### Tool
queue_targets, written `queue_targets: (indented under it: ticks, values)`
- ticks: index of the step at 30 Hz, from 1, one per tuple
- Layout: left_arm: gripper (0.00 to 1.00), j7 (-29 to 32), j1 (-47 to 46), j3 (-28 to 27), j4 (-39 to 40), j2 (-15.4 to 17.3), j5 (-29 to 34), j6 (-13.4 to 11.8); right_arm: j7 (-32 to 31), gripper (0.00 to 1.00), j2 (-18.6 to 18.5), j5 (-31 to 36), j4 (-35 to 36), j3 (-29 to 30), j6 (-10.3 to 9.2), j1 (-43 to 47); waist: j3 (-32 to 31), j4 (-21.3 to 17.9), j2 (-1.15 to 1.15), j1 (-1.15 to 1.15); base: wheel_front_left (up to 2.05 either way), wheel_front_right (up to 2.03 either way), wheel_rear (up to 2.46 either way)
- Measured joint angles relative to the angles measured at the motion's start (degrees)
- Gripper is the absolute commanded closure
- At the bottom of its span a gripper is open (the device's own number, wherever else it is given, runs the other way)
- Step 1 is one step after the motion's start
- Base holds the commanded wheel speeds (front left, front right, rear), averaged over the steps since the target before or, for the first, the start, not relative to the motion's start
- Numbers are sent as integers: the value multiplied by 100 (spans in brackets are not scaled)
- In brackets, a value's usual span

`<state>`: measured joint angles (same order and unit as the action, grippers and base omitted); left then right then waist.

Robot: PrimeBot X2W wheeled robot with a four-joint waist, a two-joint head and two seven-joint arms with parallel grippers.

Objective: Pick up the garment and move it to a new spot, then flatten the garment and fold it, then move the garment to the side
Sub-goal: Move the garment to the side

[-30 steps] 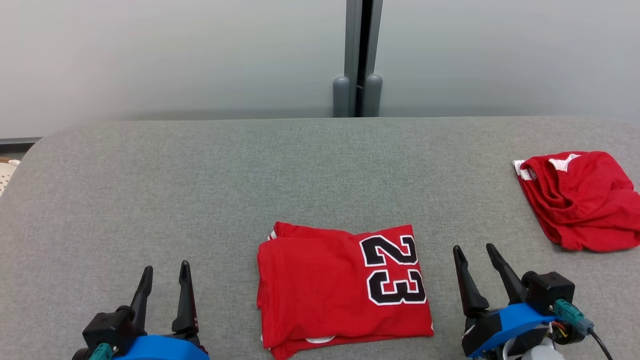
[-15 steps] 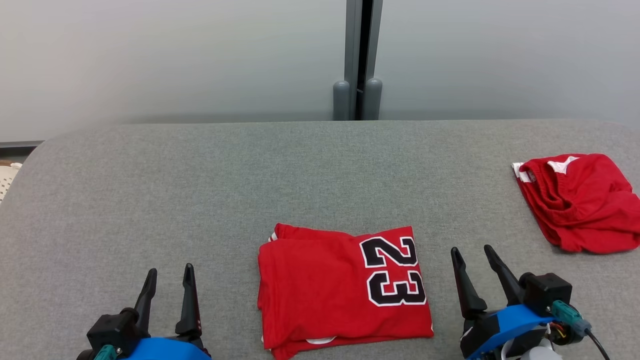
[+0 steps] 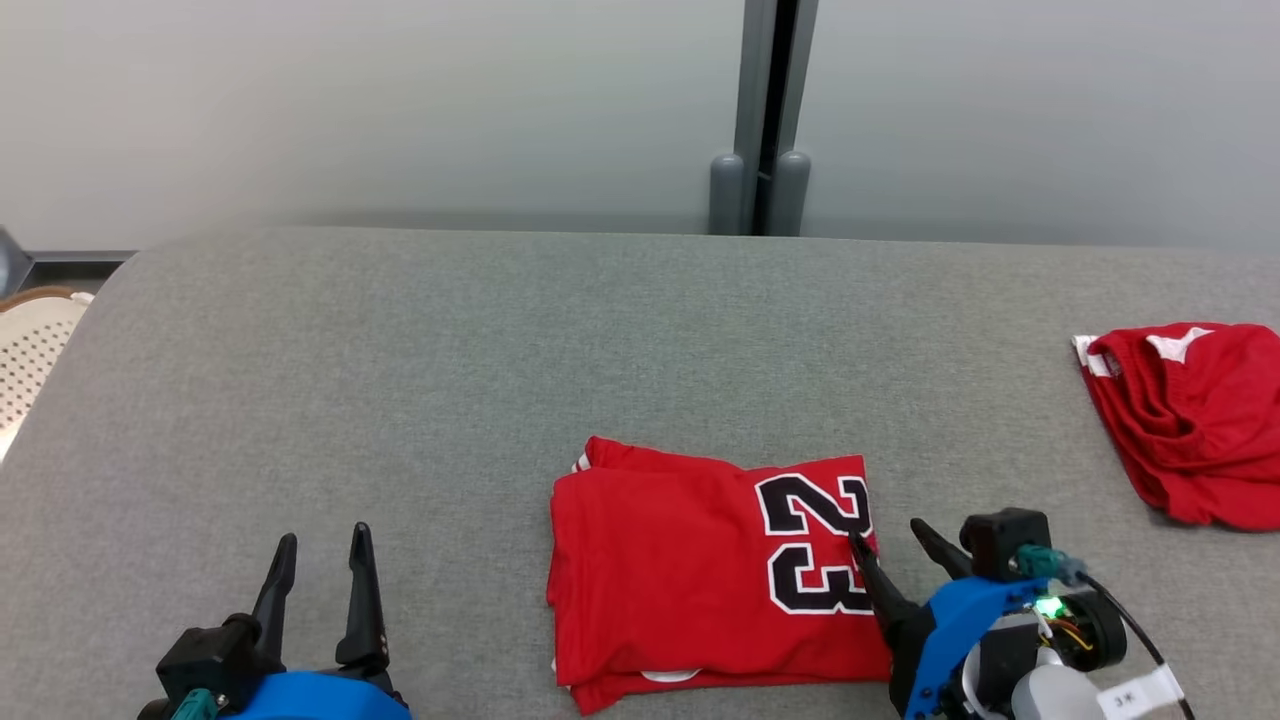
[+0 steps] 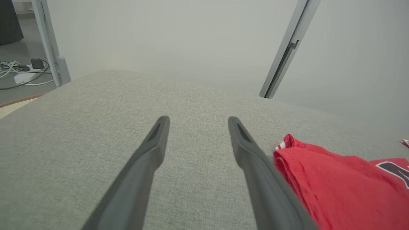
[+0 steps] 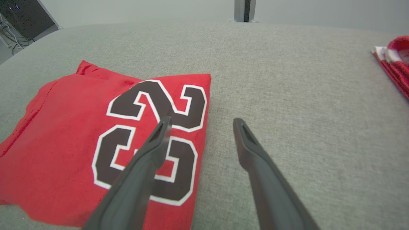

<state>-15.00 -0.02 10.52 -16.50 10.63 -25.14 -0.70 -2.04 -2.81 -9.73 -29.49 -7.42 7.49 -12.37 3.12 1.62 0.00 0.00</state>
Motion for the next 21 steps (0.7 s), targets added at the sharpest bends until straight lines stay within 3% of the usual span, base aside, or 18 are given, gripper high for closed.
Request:
queue_targets:
  ticks: [5, 10, 11, 13, 14, 21]
  values:
    - [0, 1, -1, -54, 20, -43, 5, 9, -1028, 0, -3, 26, -113, 24, 0, -182, 106, 223, 0, 0, 0, 0, 0]
    - [0, 0, -11, -71, 22, -123, 62, 29, -1528, 0, -20, 14, -140, -37, -1, -324, 241, 368, 0, 0, 0, 0, 0]
    - [0, 0, -17, -79, 23, -137, 71, 36, -1575, 40, -26, 8, -120, -66, -1, -352, 272, 382, 0, 0, 0, 0, 0]
    - [0, 0, -23, -93, 26, -145, 109, 58, -1617, 86, -41, -33, -45, -89, -1, -407, 339, 384, 0, 0, 0, 0, 0]
    - [0, 0, -26, -104, 40, -149, 119, 59, -1628, 100, -51, -48, -1, -99, -1, -435, 373, 370, 0, 0, 0, 0, 0]
    - [0, 0, -164, -102, 352, -203, 266, 115, -1491, 100, -290, 63, 455, 2, 1, -786, 666, -71, 0, 0, 0, 0, 0]
